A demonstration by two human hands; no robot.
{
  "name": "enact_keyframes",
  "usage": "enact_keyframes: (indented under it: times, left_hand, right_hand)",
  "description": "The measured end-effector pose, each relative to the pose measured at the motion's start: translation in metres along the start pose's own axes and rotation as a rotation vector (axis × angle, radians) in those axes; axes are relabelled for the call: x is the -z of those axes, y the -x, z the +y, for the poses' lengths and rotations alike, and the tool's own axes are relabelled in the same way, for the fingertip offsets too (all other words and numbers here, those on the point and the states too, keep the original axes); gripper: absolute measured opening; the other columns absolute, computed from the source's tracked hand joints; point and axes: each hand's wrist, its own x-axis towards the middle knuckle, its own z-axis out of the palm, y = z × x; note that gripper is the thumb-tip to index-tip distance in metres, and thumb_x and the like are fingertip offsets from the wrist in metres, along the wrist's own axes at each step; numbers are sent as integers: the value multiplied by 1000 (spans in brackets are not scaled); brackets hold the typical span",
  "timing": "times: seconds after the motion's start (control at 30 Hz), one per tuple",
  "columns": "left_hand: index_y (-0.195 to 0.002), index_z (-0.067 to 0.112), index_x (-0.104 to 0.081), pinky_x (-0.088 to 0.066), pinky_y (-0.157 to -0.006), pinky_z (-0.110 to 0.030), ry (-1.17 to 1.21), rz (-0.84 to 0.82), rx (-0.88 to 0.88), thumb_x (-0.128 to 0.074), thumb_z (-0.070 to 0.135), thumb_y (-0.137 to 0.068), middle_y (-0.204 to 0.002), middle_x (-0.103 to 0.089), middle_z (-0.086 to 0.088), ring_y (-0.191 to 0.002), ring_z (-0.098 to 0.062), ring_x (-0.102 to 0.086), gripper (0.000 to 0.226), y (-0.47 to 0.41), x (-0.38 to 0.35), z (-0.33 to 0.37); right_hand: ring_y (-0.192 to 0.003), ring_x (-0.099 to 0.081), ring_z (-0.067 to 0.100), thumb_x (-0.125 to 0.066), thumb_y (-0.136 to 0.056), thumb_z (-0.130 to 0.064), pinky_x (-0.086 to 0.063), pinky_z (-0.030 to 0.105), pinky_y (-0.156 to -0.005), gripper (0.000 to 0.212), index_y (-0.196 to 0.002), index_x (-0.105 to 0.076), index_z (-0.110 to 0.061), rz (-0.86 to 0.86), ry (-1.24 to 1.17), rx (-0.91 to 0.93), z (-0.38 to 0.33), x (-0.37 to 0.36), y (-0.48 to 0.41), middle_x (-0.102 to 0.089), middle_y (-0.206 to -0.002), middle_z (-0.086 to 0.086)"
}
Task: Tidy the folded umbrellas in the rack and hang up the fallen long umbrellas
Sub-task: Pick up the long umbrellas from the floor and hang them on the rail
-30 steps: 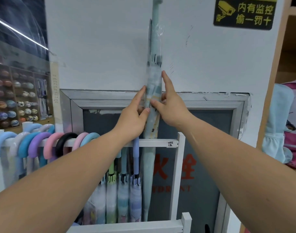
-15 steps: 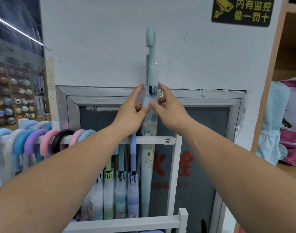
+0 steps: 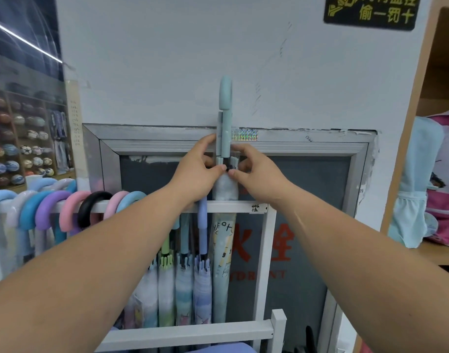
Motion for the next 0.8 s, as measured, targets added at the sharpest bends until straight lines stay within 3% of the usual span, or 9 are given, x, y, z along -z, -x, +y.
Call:
enact_keyframes:
  times: [0.1,0.17,0.23,0.33,0.47,0.63,0.8]
  left_hand:
    - [-129,59,-42,-59,-85,-50,-37,-45,8,-70,11,-89,-93,-73,-15,-82,-28,-69,69,0,0,-1]
    - [-131,61,-40,-59,-81,-50,-79,-59,11,-71,12,-88,-96,-70,-19,-82,-34,-67,73,1,0,-2]
    - [-138,57,-38,-59,-77,-45,-101,-68,21,-71,13,-89,-97,-69,-19,-74,-28,-64,73,2,0,-2]
    - [-141,53,-39,-58,-68,-34,-137,-116,8,-69,10,-91,-97,-70,-19,-70,-22,-63,72,4,-3,1]
    - [-141,56,-37,-57,-67,-31,-188,-139,8,-69,14,-91,-95,-70,-16,-79,-29,-69,72,6,-3,3]
    - [-143,54,-34,-56,-69,-29,-183,-133,30,-70,15,-91,-98,-71,-12,-86,-27,-69,74,7,-1,2]
    - [-144,52,-34,-52,-74,-26,-202,-135,42,-70,14,-90,-93,-72,-11,-87,-24,-69,76,6,-2,2]
  right_hand:
    - [-88,-67,20,-65,-93,-27,-59,45,-84,43,-135,-55,-29,28,-37,-74,-10,15,-7,-68,-95,4]
    - [-98,-68,23,-59,-95,-28,-59,40,-82,40,-135,-55,-28,97,-210,-105,-25,29,-14,-66,-107,4]
    - [-104,-66,21,-54,-99,-37,-57,35,-83,37,-136,-54,-32,113,-363,-87,-44,47,-21,-65,-116,0]
    - [-112,-63,18,-55,-95,-55,-58,38,-89,47,-140,-48,-41,-15,-333,-18,-68,70,-29,-60,-126,-9]
    - [-106,-65,20,-68,-92,-46,-59,47,-92,50,-139,-51,-39,-205,-189,-35,-80,83,-35,-63,-112,-9]
    - [-112,-63,17,-69,-89,-49,-53,46,-97,60,-143,-43,-43,-269,-169,-68,-71,87,-30,-64,-120,-7]
    - [-129,-53,16,-67,-87,-53,-46,57,-98,65,-145,-38,-49,-332,-304,-132,-55,86,-24,-60,-133,-16]
